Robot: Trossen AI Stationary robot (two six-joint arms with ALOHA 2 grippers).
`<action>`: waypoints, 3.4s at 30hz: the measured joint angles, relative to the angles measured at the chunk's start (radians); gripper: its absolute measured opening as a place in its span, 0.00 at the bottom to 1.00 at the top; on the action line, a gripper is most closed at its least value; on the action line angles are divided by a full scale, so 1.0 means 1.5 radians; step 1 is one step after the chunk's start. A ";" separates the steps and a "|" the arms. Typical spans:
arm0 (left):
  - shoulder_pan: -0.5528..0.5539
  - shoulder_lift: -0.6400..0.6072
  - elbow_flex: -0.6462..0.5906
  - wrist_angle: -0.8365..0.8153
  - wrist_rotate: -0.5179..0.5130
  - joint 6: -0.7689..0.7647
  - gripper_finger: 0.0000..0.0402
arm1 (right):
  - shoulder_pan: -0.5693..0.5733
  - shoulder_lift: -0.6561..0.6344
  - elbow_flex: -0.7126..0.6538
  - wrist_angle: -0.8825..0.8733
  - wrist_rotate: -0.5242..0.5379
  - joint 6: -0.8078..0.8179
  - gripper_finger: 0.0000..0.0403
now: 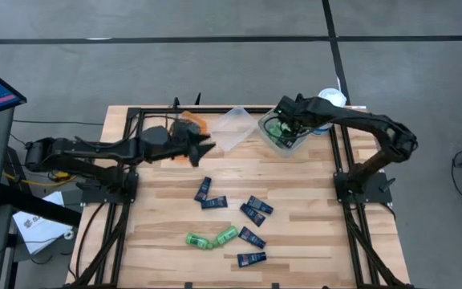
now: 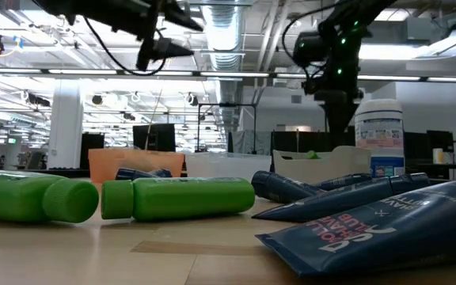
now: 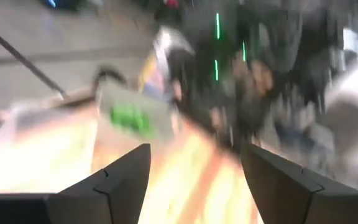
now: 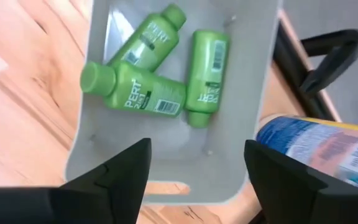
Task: Pick & Place Travel size toiletries
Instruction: Put the green shampoo into the gray bin
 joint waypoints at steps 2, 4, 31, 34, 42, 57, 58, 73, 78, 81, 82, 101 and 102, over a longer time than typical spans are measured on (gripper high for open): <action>-0.005 -0.012 0.000 -0.095 0.080 0.022 0.62 | 0.000 -0.023 0.000 0.001 0.000 0.001 0.61; -0.020 -0.015 0.000 -0.169 0.150 0.026 0.62 | 0.000 -0.043 0.000 0.003 0.000 0.001 0.60; -0.453 0.282 0.000 -0.028 0.069 0.108 0.67 | 0.001 -0.076 0.000 0.012 -0.057 -0.051 0.57; -0.459 0.315 0.000 -0.020 0.044 0.079 0.67 | 0.002 -0.076 0.000 0.012 -0.058 -0.054 0.57; -0.497 0.366 0.001 -0.004 0.041 0.002 0.67 | 0.002 -0.076 0.000 0.009 -0.059 -0.072 0.57; -0.531 0.422 0.001 -0.018 -0.020 -0.017 0.67 | 0.002 -0.076 0.000 0.012 -0.059 -0.072 0.57; -0.534 0.428 0.001 -0.018 -0.016 -0.019 0.67 | 0.002 -0.076 0.000 0.012 -0.060 -0.072 0.57; -0.553 0.456 0.003 -0.020 -0.059 -0.020 0.52 | 0.002 -0.076 0.000 0.007 -0.060 -0.071 0.56; -0.547 0.449 0.002 -0.021 -0.063 -0.041 0.44 | 0.002 -0.076 0.000 0.007 -0.061 -0.071 0.56; -0.540 0.432 0.001 -0.028 -0.059 -0.065 0.42 | 0.001 -0.076 0.000 0.007 -0.085 -0.071 0.56; -0.539 0.422 0.000 -0.041 -0.060 -0.071 0.42 | 0.001 -0.076 0.000 0.009 -0.097 -0.071 0.56; -0.345 0.076 0.000 -0.133 -0.304 -0.033 0.42 | 0.084 -0.076 0.000 0.298 -0.411 -0.054 0.56; -0.326 0.060 0.000 -0.128 -0.294 -0.034 0.42 | 0.093 -0.076 0.000 0.325 -0.421 -0.069 0.56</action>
